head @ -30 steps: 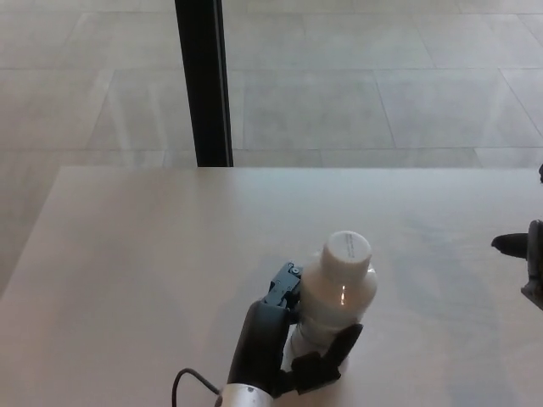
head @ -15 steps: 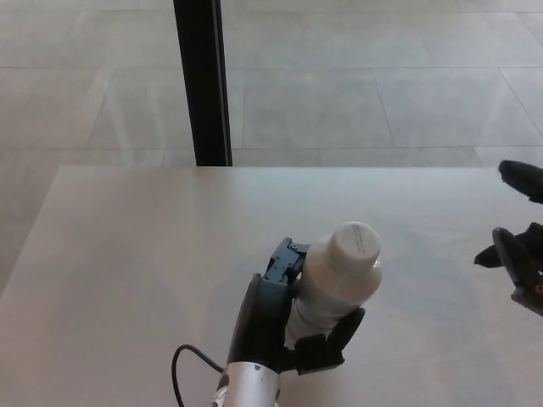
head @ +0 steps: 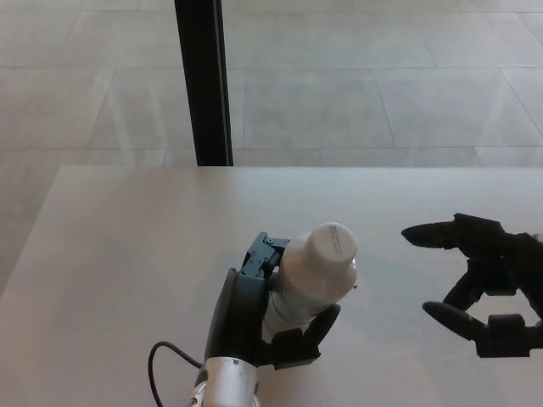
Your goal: The robot uses its left hand to to lift the bottle kept on the middle of the desk and tilts it towards its right hand. It then uses its right hand to rotate its cap to open it and places the bottle and cap back on the desk
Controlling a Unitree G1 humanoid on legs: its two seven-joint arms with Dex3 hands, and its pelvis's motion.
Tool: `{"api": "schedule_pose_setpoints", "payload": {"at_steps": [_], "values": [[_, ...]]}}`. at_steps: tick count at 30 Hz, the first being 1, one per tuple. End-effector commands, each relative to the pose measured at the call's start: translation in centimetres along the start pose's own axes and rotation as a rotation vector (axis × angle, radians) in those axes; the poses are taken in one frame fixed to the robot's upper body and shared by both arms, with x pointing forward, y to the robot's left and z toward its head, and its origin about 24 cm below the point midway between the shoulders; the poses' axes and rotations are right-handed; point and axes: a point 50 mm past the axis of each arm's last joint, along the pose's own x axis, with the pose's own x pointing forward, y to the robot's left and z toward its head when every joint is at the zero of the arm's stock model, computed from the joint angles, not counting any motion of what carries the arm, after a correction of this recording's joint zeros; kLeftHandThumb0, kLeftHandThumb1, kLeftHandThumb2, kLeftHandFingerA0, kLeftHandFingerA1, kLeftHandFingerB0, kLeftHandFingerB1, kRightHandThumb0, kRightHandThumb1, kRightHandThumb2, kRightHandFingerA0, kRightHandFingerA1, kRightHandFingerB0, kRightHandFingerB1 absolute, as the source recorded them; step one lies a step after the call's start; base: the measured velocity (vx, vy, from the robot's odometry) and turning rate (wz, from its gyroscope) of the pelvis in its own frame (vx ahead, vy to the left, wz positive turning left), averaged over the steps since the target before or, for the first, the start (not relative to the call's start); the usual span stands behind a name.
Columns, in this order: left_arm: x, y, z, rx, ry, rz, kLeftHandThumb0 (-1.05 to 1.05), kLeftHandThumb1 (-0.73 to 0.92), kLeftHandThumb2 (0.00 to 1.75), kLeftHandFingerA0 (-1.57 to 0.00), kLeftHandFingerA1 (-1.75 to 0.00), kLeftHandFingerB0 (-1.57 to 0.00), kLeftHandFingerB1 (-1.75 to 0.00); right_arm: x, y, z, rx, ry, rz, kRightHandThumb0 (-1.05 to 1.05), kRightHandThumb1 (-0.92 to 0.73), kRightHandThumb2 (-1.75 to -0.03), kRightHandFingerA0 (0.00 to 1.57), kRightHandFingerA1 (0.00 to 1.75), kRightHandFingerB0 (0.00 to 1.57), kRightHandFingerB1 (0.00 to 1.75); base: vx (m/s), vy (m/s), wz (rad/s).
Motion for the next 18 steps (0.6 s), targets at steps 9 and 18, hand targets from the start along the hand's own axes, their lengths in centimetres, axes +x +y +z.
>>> {"api": "schedule_pose_setpoints", "payload": {"at_steps": [9,18], "values": [[-0.4,0.5,-0.3,0.062,0.004,0.016,0.1,0.79,1.35,-0.96,-1.15,-0.86,-1.08,3.0,-1.7,3.5,-0.233,-0.075,-0.112,-0.57,-0.61,-0.59,0.91,0.92,0.49,0.37,0.0,0.0,0.0],[-0.5,0.1,-0.3,0.065,0.014,0.02,0.22,0.76,1.33,-0.79,-1.75,-0.66,-1.61,3.6,-1.1,4.3,-0.216,-0.081,-0.157,-0.57,-0.59,-0.59,0.92,0.89,0.49,0.38,0.0,0.0,0.0]]}}
